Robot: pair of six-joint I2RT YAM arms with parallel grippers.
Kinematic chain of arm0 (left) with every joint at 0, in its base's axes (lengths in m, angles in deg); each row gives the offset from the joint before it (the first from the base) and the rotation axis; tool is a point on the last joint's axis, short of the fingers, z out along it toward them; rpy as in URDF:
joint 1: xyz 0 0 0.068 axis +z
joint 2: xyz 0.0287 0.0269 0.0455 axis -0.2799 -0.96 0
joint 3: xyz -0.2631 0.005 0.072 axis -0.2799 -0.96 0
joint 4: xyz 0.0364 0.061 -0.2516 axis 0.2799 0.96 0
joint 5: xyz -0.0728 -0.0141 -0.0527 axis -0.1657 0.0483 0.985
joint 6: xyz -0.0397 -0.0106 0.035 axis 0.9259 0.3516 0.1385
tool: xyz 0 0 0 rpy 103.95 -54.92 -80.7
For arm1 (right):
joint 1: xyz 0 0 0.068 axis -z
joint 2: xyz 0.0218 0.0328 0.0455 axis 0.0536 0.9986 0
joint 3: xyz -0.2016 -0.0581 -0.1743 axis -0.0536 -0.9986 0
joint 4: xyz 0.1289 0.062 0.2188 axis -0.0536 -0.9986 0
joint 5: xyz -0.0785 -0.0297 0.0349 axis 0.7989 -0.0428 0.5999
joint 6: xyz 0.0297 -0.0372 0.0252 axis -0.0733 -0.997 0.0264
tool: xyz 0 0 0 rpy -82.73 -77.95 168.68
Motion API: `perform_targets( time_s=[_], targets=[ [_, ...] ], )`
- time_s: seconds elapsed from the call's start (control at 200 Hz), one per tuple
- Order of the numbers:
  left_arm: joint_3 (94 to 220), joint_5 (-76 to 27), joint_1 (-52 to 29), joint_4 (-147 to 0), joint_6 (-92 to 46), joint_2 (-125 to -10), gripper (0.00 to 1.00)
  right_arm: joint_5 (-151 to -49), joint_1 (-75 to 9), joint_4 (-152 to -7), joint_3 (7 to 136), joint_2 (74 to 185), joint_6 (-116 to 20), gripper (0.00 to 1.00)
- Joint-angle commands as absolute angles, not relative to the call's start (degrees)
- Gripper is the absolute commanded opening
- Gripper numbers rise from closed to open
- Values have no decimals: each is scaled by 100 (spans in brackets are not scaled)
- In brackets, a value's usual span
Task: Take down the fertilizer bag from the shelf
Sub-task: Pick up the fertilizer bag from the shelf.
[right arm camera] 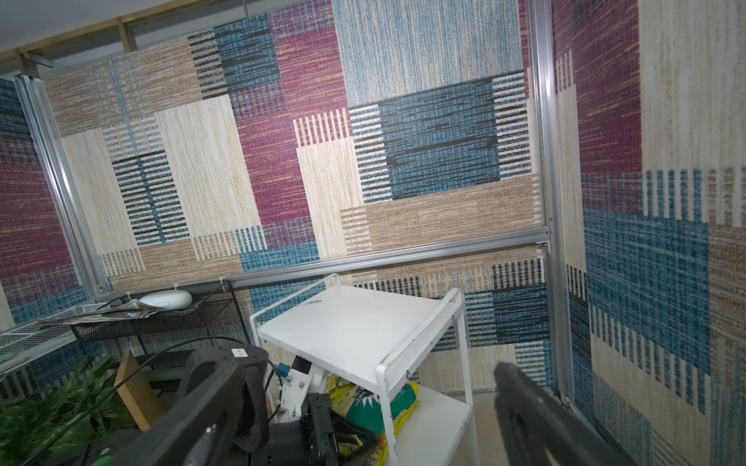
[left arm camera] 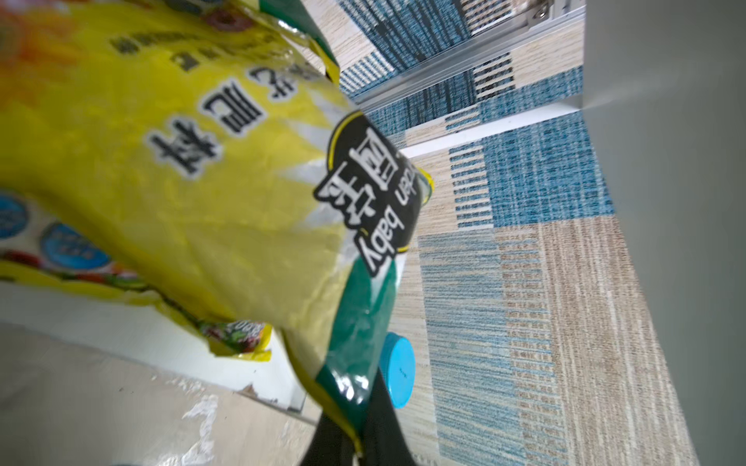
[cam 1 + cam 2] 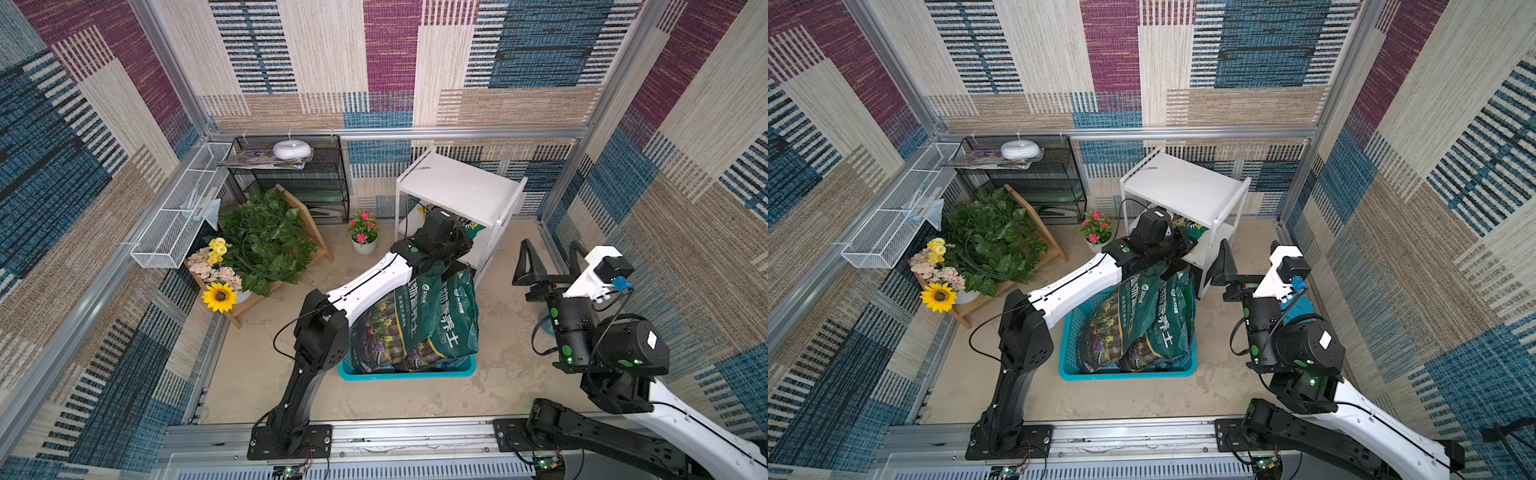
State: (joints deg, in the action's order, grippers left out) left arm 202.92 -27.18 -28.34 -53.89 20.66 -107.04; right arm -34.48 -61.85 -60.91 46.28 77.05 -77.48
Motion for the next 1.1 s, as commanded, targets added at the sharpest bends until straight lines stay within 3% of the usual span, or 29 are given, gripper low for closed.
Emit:
perform_targets(
  time_s=[0.0,0.386,0.811,1.097],
  targets=[
    [20729,-2953,-2839,-5654,1061,-10353,0,-3485,-6181,-6058,4648,7741,-7694,100],
    [20597,-3497,-2549,-4973,261,-9276,0,-3546,-6178,-6075,4650,7784,-7645,100],
    [17562,-3280,-2435,-7102,850,-7986,0,-3615,-6169,-6156,4720,7998,-7587,100],
    [17274,-3673,-2181,-6891,597,-7319,0,-3652,-6158,-6200,4750,8070,-7556,100]
  ],
)
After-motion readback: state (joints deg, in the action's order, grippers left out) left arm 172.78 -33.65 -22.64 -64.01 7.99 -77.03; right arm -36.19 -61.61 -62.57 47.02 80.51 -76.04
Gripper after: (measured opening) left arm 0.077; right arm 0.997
